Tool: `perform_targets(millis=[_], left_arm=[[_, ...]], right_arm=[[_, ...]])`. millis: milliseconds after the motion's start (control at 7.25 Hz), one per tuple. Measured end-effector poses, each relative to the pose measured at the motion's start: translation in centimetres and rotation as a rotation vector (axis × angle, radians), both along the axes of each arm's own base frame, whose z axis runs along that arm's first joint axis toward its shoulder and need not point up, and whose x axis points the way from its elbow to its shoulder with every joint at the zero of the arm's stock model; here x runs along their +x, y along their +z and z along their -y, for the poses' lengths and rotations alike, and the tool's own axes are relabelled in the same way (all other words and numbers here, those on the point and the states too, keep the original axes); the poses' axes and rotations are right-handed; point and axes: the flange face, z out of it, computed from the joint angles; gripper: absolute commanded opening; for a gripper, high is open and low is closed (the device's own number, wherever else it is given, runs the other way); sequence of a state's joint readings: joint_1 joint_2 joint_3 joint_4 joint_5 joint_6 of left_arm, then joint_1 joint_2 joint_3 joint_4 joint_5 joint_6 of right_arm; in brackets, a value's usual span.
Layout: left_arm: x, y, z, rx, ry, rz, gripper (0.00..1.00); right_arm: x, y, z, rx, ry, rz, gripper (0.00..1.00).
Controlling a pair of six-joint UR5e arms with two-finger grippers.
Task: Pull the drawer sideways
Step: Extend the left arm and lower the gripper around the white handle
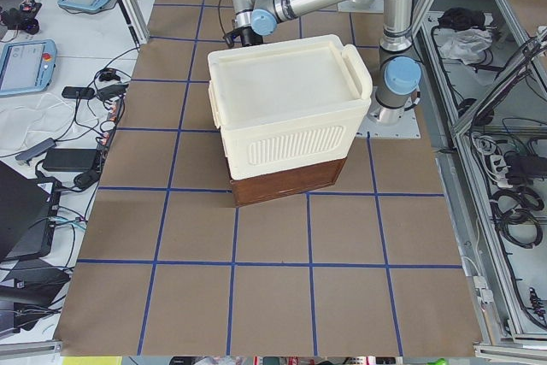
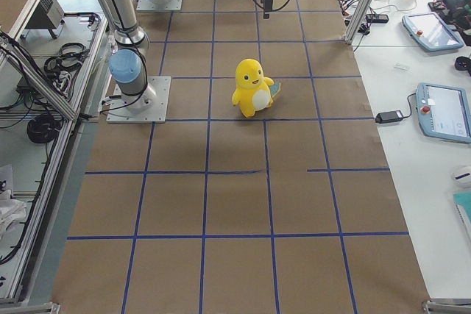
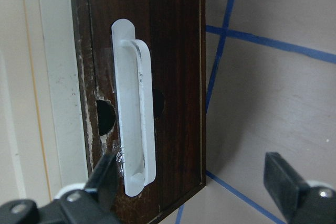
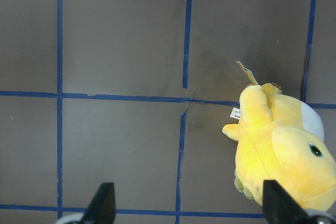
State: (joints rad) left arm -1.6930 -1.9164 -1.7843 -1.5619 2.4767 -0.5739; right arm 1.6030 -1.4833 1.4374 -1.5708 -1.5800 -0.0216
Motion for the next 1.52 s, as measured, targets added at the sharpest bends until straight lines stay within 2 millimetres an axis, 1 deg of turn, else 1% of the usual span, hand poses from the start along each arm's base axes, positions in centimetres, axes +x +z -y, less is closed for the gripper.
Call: perform_targets(millis=[138,276,414,828,1103,1379,1517], left_arm=[[0.5,-1.8,-0.7,0.042,-0.023,0.080,1.00],[0.9,-2.7,-1.0,0.068,-0.057,0.146,1.00],[1.2,-3.1,-1.1,0.095,-0.101,0.208,1.00],[1.8,-3.6,-1.3,0.168,-0.168,0.283,1.00],[2.2,-4.3,-1.3,0.193,-0.176,0.300,1.00],[2.7,-5.5,-1.3,0.219,-0.167,0.299,1.00],[3.0,-5.8,-1.2,0.226,-0.161,0.299,0.99]], right_arm=[[0.0,0.0,0.0,0.000,0.000,0.000,1.00],[0.0,0.0,0.0,0.000,0.000,0.000,1.00],[0.0,0.0,0.0,0.000,0.000,0.000,1.00],[0.0,0.0,0.0,0.000,0.000,0.000,1.00],[0.0,0.0,0.0,0.000,0.000,0.000,1.00],[0.0,0.0,0.0,0.000,0.000,0.000,1.00],[0.0,0.0,0.0,0.000,0.000,0.000,1.00]])
